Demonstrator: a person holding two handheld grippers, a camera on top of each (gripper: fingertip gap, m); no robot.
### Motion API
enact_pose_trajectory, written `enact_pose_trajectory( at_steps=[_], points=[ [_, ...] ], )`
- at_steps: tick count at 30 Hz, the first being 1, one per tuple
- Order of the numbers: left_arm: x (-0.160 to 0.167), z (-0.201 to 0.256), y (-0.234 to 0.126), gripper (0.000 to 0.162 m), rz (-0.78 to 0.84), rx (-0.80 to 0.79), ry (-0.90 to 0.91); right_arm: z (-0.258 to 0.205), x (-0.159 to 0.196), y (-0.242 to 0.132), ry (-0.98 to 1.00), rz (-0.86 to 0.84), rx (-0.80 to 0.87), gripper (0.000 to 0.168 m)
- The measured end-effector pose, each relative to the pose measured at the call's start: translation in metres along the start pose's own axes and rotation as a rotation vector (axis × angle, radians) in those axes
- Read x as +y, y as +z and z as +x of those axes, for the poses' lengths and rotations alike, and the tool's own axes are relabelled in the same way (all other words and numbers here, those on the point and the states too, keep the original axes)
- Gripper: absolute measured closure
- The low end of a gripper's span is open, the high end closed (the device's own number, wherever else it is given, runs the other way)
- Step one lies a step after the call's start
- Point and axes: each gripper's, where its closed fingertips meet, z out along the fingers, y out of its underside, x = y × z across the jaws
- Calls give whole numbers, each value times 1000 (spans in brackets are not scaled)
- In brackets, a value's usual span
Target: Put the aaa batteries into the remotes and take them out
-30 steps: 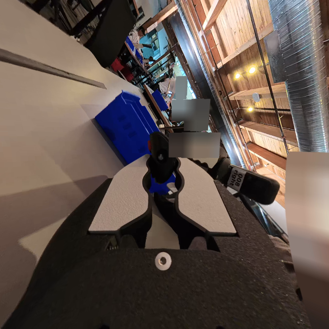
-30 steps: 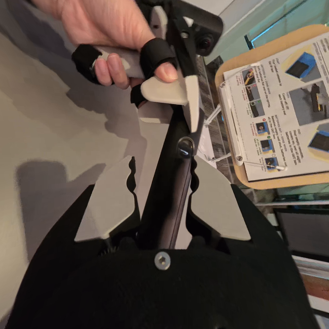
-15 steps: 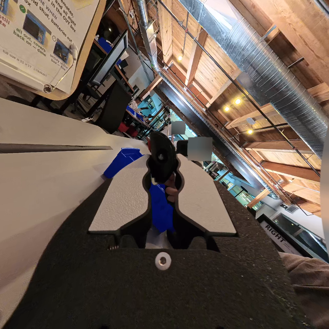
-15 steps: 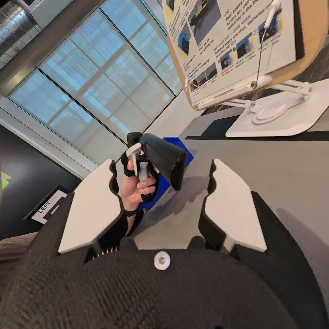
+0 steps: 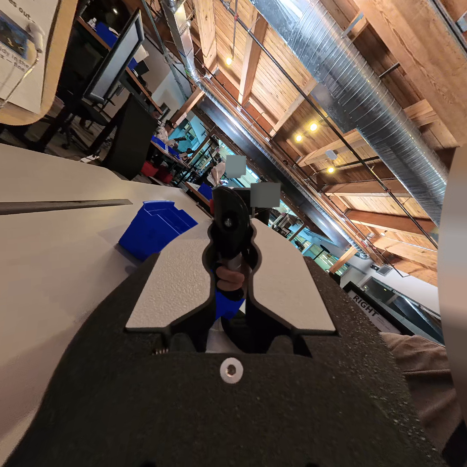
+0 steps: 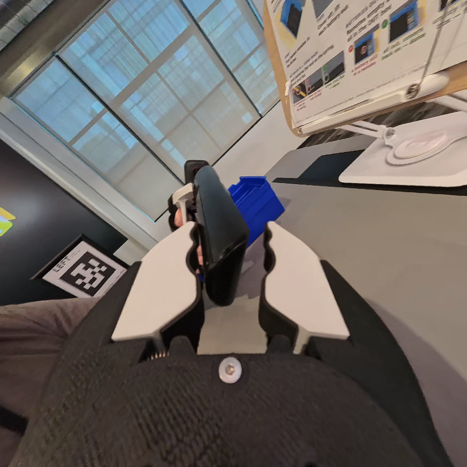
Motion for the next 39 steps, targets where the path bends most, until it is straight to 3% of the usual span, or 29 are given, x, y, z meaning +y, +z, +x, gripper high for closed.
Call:
enact_pose_trajectory(
  at_steps=[2, 5, 32, 35, 39],
  points=[
    [1, -1, 0, 140, -4, -12, 14, -5, 1, 0, 15, -4, -42, 135],
    [0, 1, 0, 140, -1, 20, -22, -12, 0, 0, 35, -3, -102, 142],
    [-2, 25, 1, 139, -16, 86, 137, -31, -1, -1, 12, -50, -177, 142],
    [-5, 29, 0, 128, 27, 137, 107, -32, 5, 2, -54, -91, -152, 142],
    [-2, 29, 0, 138, 19, 122, 174, -40, 7, 6, -147, -93, -137, 142]
  ],
)
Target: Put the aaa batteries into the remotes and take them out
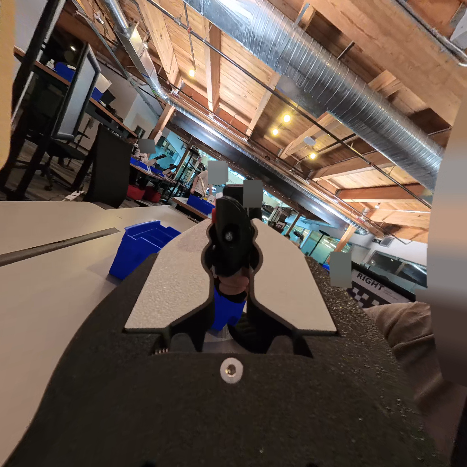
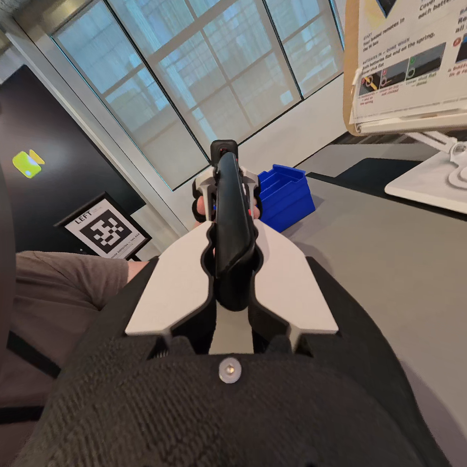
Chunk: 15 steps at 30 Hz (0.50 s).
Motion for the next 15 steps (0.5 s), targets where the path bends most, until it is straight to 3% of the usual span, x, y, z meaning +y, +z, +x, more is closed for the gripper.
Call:
enact_pose_trajectory(
  at_steps=[15],
  points=[
    [-5, 13, 2, 138, -26, 8, -9, -11, -3, 1, 11, -16, -44, 143]
  ],
)
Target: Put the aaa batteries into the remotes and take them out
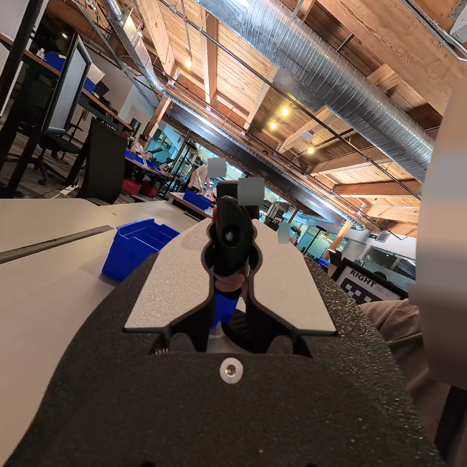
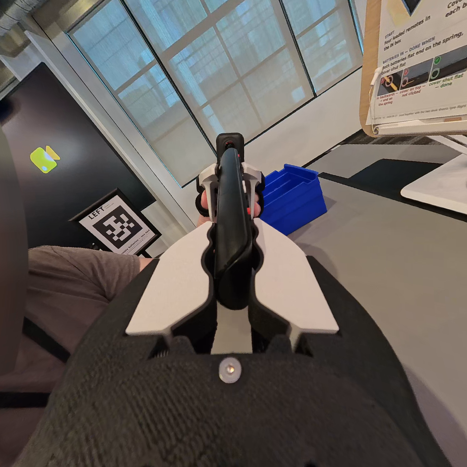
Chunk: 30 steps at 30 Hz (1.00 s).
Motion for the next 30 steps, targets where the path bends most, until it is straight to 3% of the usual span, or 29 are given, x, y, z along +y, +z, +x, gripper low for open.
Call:
enact_pose_trajectory(
  at_steps=[16, 17, 21, 24, 27, 30],
  points=[
    [1, 0, 1, 138, -13, -52, 19, 4, 1, -2, -66, -6, 21, 141],
    [2, -1, 2, 138, -24, -63, 14, 6, -2, -4, -83, 12, 31, 138],
    [-1, -15, -4, 138, -18, -136, -25, 26, -13, -15, -177, 47, 200, 101],
    [10, -26, -5, 138, -91, -148, -133, 35, -17, -23, -331, -41, 356, 74],
    [19, -36, -4, 138, -98, -172, -168, 34, -11, -23, -299, -149, 386, 74],
    [28, -43, -2, 138, -125, -206, -153, 41, 1, -8, -156, -233, 394, 88]
  ],
)
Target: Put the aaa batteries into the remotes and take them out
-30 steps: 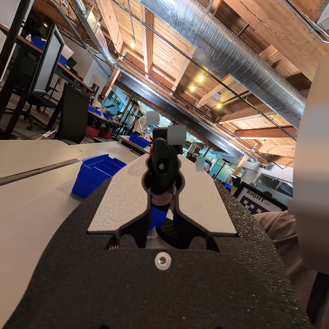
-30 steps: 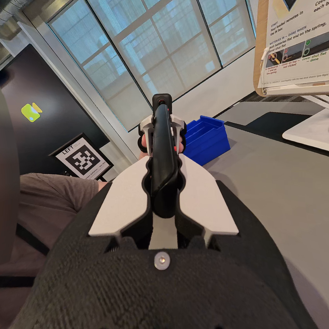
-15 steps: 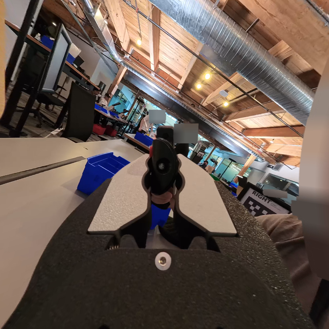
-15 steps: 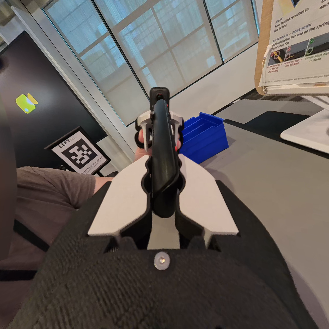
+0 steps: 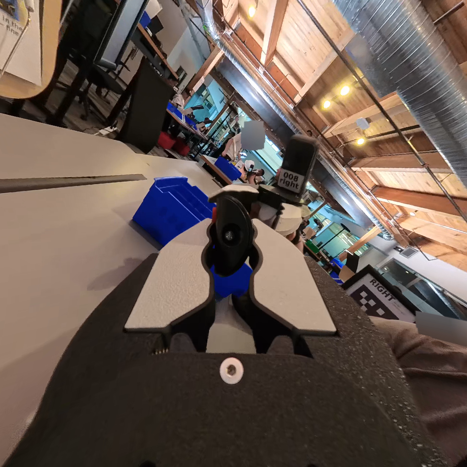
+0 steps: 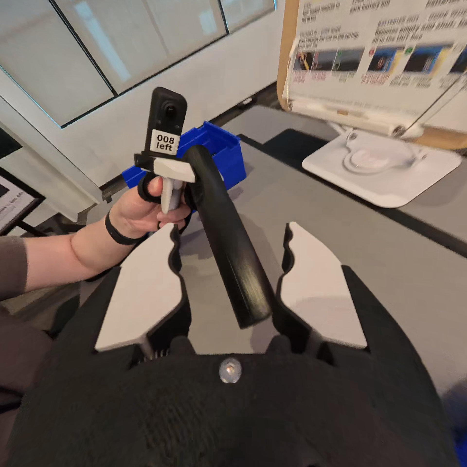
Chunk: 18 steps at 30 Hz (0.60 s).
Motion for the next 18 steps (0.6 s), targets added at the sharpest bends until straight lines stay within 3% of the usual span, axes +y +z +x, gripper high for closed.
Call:
enact_pose_trajectory(
  at_steps=[4, 10, 18],
  points=[
    [-2, -7, 0, 138, 74, -38, -25, 16, 3, 22, 86, -66, 139, 82],
    [-5, -14, -4, 138, 137, -102, 14, 35, -9, 26, 75, -94, 313, 56],
    [-6, -2, -2, 138, 129, -41, -9, 23, -3, 39, -12, -295, 323, 61]
  ],
)
